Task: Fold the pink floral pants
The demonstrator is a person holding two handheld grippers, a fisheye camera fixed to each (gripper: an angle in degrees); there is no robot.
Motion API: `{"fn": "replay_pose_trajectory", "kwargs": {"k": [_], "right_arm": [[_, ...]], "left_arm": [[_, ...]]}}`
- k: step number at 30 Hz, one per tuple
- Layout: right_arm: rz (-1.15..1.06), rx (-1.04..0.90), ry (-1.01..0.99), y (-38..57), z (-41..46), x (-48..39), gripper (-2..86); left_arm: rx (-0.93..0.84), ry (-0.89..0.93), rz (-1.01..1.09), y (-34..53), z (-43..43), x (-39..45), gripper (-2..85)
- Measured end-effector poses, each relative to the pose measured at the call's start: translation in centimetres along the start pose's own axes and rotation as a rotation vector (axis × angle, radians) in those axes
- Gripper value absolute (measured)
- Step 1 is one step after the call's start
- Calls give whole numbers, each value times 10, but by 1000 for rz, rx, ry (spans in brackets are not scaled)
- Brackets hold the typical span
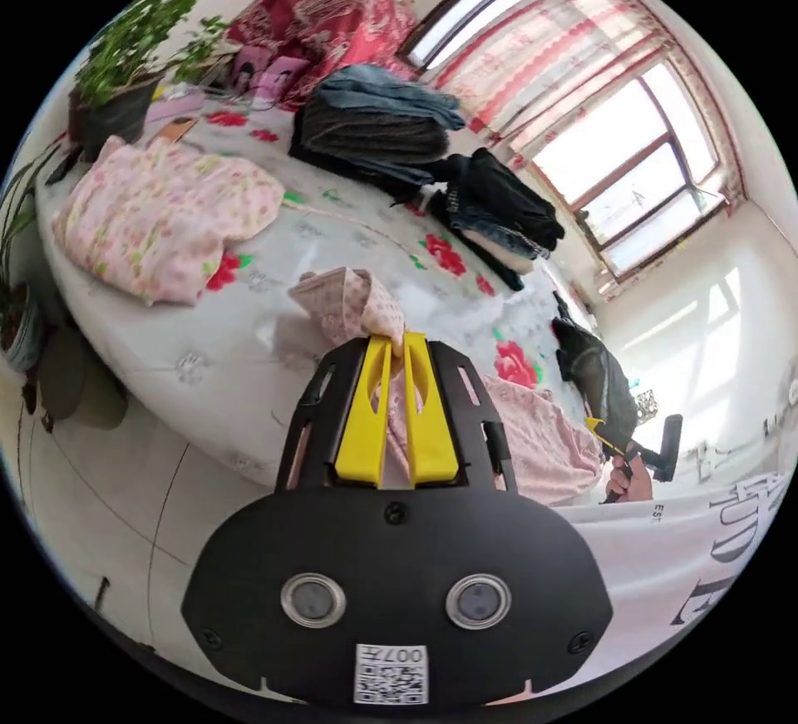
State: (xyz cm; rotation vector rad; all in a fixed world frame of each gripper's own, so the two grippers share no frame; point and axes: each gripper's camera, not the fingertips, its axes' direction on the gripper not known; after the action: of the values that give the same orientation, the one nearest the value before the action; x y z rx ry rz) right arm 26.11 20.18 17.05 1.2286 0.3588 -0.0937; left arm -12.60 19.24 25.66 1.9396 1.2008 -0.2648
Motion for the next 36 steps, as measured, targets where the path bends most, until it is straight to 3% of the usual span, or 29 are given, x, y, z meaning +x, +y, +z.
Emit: {"fn": "replay_pose_trajectory", "kwargs": {"k": [5, 7, 13, 15, 18, 23, 29, 36], "right_arm": [[192, 106, 31, 45, -98, 122, 0], [257, 132, 51, 67, -129, 163, 1], [442, 174, 48, 136, -201, 286, 23], [509, 193, 30, 158, -227, 331, 41], [580, 253, 12, 186, -261, 388, 63], [743, 369, -16, 226, -295, 483, 98], [857, 404, -43, 247, -279, 568, 119], [922, 411, -204, 225, -220, 569, 33]], "left_arm": [[-96, 281, 513, -9, 64, 156, 2], [-259, 428, 722, 24, 127, 224, 8], [-783, 414, 808, 166, 330, 279, 39], [-839, 478, 830, 188, 341, 286, 44], [-766, 454, 917, 201, 327, 286, 48], [-699, 305, 820, 200, 328, 240, 49], [-661, 200, 488, 197, 335, 156, 52], [-531, 82, 185, 199, 297, 38, 58]]}}
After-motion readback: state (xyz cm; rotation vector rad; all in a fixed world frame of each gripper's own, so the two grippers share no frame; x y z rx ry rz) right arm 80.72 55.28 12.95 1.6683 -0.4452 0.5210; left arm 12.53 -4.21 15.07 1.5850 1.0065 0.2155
